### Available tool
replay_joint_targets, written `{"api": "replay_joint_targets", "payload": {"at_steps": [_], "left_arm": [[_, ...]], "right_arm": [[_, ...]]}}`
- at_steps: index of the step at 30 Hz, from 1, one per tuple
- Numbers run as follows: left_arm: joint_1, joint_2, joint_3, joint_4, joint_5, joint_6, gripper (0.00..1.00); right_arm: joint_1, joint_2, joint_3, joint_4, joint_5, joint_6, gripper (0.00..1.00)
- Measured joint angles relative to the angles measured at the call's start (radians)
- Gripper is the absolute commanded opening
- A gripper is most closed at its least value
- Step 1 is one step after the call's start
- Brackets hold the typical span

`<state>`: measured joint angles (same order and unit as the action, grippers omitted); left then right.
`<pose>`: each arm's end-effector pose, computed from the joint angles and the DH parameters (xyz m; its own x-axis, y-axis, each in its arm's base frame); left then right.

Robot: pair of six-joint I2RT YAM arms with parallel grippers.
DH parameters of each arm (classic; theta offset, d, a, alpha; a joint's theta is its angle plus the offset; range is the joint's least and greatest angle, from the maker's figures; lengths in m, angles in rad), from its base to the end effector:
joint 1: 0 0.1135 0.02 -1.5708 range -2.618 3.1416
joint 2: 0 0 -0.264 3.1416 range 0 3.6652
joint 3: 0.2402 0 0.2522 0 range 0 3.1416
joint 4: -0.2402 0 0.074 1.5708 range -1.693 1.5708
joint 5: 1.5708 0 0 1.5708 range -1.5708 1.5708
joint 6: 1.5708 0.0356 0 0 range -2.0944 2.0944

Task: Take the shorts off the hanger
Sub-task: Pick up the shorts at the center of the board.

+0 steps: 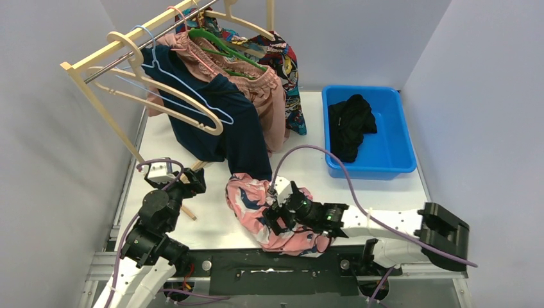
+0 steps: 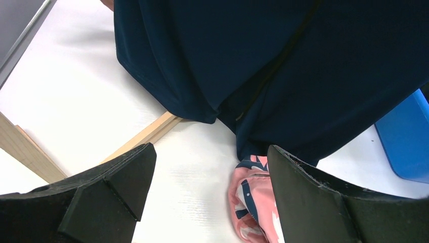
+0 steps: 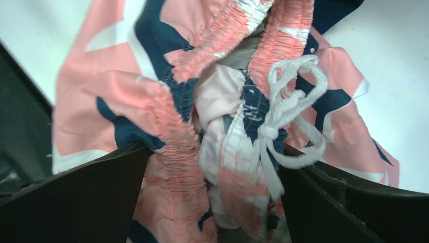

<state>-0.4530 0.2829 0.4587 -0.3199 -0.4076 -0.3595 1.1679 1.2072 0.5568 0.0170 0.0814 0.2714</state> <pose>0.0986 -0.0323 0.2738 -0.1381 -0.2920 -0.9464 0.0005 0.9555 -0.2949 0.0990 0.2248 0.1949 -0.4625 -0.4036 -0.7894 -0.7963 0.5805 0.1697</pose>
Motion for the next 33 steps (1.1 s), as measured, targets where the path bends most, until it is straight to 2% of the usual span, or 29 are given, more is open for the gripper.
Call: {"api": "replay_joint_targets", "payload": {"at_steps": [4, 8, 9, 11, 17, 19, 21, 23, 27, 33], "left_arm": [[0.003, 0.005, 0.000, -0.002, -0.001, 0.000, 0.81], [0.003, 0.004, 0.000, -0.005, -0.002, 0.000, 0.81], [0.003, 0.001, 0.000, -0.005, -0.001, 0.000, 0.81], [0.003, -0.011, 0.000, -0.005, -0.001, 0.000, 0.81], [0.005, -0.040, 0.000, -0.005, -0.005, 0.000, 0.81], [0.006, -0.040, 0.000, -0.005, -0.004, 0.000, 0.81], [0.008, -0.039, 0.000, -0.005, -0.004, 0.000, 0.81], [0.010, -0.037, 0.000, -0.005, -0.004, 0.000, 0.81], [0.010, -0.038, 0.000, -0.005, -0.004, 0.000, 0.81], [0.010, -0.066, 0.000, -0.005, -0.004, -0.001, 0.81]], "right_arm": [[0.020, 0.162, 0.039, 0.014, 0.027, -0.008, 0.98], [0.199, 0.307, 0.093, -0.013, 0.130, -0.049, 0.98], [0.237, 0.322, 0.112, -0.018, 0.154, -0.052, 0.94], [0.283, 0.348, 0.131, -0.021, 0.180, -0.044, 0.74], [0.305, 0.370, 0.142, -0.017, 0.185, 0.046, 0.35], [0.300, 0.370, 0.142, -0.012, 0.211, 0.043, 0.19], [0.274, 0.370, 0.144, -0.034, 0.233, 0.019, 0.07], [0.261, 0.370, 0.171, -0.090, 0.274, -0.001, 0.01], [0.259, 0.344, 0.200, -0.143, 0.368, -0.047, 0.00], [0.259, 0.136, 0.181, -0.177, 0.553, -0.076, 0.00]]}}
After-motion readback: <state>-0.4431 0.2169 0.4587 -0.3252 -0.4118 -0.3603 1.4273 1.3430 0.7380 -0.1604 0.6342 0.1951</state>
